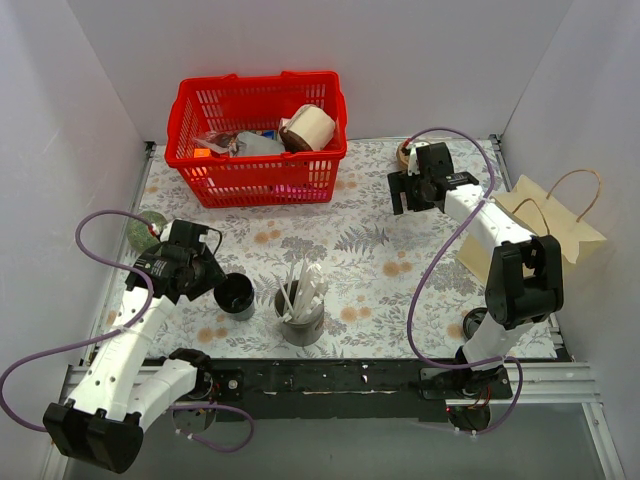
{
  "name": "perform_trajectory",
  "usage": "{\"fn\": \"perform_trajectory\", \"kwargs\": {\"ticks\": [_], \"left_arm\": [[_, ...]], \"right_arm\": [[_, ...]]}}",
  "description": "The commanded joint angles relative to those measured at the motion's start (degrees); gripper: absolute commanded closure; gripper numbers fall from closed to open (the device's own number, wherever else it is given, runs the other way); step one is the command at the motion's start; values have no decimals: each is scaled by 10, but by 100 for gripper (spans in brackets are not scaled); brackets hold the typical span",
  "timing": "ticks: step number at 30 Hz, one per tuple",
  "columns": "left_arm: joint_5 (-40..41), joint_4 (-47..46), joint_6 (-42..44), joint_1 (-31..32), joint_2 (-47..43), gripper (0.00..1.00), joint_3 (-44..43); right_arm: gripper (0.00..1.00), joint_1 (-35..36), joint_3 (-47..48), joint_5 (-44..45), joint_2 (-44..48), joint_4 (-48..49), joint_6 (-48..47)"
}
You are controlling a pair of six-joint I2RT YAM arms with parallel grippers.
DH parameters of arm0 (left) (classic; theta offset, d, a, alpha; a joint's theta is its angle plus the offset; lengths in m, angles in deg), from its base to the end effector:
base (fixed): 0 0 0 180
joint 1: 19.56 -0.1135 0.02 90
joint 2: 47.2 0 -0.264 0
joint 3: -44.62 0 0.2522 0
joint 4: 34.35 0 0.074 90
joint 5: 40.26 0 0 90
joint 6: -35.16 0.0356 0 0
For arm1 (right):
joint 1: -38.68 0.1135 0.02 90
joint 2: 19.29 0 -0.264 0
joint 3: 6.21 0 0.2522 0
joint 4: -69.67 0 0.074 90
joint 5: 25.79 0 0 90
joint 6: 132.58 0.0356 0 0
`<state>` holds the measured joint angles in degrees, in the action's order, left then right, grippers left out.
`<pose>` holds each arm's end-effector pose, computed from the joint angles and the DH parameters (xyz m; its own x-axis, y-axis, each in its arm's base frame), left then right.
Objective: Pack the takeout coffee
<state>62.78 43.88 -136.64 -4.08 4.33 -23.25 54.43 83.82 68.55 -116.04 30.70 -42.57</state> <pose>0.1457 -0.0320 0.2953 -0.2772 -0.9238 -0.2642 -0.8189 0.3710 -0.4380 0.3645 0.1000 0.2678 -0.6887 -0.1941 -0.6985 -0.2197 0.9741 -0.0540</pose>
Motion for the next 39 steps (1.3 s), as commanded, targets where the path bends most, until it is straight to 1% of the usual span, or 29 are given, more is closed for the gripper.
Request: {"fn": "perform_trajectory", "kwargs": {"ticks": [1, 4, 8, 12, 14, 18, 20, 27, 29, 35, 39], "left_arm": [[-4, 26, 16, 1, -8, 61, -5], [-6, 22, 17, 1, -8, 64, 0], [-13, 10, 23, 1, -5, 66, 3], [22, 20, 25, 1, 9, 66, 4], [23, 19, 29, 1, 14, 66, 6], [11, 8, 35, 1, 20, 66, 12], [4, 3, 38, 1, 23, 70, 17], [-20, -15, 45, 1, 28, 75, 24], [-19, -13, 46, 1, 31, 76, 24], [-13, -6, 50, 0, 38, 77, 22], [-19, -7, 49, 1, 38, 82, 20]], "right_arm": [[8, -2, -1, 16, 26, 4, 13], [8, -2, -9, 19, 30, 12, 15], [8, -2, -3, 34, 22, 0, 14], [8, -2, -8, 55, 26, -2, 14], [8, -3, -9, 59, 24, -1, 13], [8, -3, -9, 67, 23, -3, 13], [8, -2, -9, 71, 23, -4, 13], [8, -2, -5, 78, 18, -10, 11], [8, -2, -5, 86, 20, -11, 10], [8, -2, -7, 88, 24, -11, 10], [8, -2, -8, 88, 24, -9, 10]]}}
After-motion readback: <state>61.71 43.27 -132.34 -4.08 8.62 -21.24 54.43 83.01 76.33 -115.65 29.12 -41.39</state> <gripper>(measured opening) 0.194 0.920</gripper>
